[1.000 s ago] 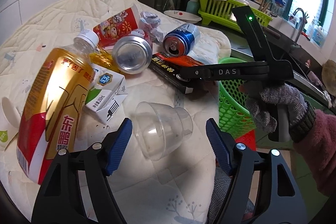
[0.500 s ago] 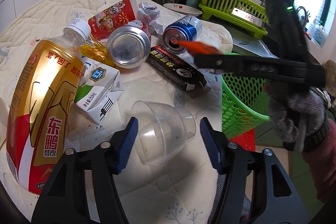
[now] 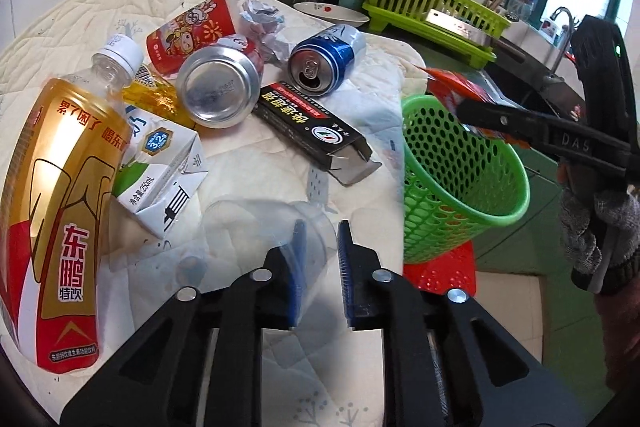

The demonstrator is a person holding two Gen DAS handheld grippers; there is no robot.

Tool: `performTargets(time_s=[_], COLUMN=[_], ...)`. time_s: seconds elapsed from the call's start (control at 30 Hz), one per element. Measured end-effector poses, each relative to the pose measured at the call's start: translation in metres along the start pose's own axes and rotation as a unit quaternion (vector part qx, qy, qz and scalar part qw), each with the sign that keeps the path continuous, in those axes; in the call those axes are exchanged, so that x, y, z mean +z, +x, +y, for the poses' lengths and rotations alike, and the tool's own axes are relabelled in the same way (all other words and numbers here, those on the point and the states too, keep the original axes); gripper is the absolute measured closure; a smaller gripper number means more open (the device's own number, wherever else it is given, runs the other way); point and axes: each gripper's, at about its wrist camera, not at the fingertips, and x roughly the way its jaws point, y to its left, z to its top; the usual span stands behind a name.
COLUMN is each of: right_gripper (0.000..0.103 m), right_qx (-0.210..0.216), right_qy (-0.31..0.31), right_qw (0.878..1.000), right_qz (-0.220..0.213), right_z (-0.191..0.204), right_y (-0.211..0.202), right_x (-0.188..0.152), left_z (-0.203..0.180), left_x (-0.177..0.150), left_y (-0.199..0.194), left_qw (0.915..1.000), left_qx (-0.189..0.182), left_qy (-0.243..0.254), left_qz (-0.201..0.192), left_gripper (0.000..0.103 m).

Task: Collect trash
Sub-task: 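Drop the orange packet in the basket with right gripper while left grasps the plastic cup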

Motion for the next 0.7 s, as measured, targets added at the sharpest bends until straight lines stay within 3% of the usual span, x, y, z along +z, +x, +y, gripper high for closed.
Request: performTargets(time_s=[0.33, 0.7], right_gripper=[0.036, 0.026], right_qx=[-0.072, -0.087], right_qy=[0.052, 0.106], right_qw=[0.996, 0.990], right_qz=[0.029, 0.020], right_z=[-0.058, -0.100], right_y=[-0.008, -0.023], right_x=[-0.037, -0.051], left_z=[-0.023, -0.088], left_x=[0.012, 0.044], left_y=[-0.020, -0.010], left_qw=[0.9991, 0.9929], left_qx=[-0.029, -0.076], left_qy=[0.021, 0.087], left_qz=[-0.023, -0.031], left_gripper=[0.089, 0.089])
